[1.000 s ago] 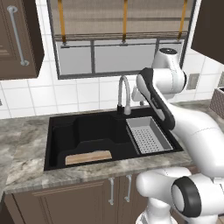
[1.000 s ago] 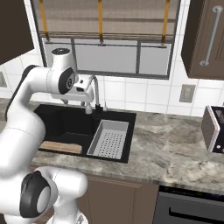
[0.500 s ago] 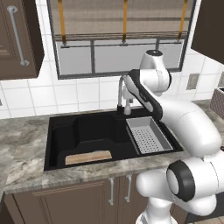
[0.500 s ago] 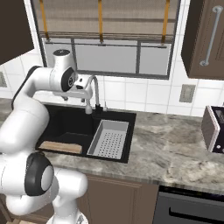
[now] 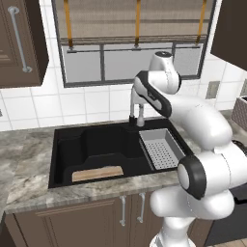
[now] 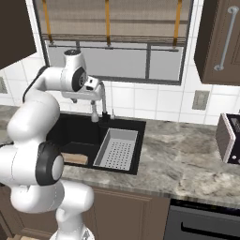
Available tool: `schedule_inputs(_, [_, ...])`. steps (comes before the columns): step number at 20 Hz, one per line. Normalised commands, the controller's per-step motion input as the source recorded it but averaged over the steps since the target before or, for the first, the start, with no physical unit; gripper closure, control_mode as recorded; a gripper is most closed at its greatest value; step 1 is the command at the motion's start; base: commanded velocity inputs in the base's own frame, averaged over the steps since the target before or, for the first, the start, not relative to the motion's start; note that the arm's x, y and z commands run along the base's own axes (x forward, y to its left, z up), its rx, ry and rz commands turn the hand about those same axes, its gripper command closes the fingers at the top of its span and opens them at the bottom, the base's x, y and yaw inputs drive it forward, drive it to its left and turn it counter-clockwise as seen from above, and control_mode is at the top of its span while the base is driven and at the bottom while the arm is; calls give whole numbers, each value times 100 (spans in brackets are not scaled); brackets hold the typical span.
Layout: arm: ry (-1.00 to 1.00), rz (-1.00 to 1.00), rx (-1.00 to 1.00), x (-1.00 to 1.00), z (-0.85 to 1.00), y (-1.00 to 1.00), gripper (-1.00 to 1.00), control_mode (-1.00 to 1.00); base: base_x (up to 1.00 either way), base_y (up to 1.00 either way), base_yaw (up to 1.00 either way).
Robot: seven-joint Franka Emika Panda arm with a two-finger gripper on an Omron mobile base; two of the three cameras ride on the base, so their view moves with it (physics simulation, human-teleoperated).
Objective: Turn on the sink faucet with hot water and rinse the cutting board for ten seconds, then turn off the faucet. Push the cutting board to reach the water if necessary.
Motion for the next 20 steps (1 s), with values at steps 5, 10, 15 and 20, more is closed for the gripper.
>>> schedule_inputs(5, [0,0,0,44,0,0,-100,-100,0,0,0])
schedule_inputs(10, [0,0,0,33,-3,-4,-100,-100,0,0,0])
schedule_inputs(15, [-5,0,0,19,-19,-14,-100,-100,0,0,0])
schedule_inputs(20, [-9,0,0,13,-37,-1,-100,-100,0,0,0])
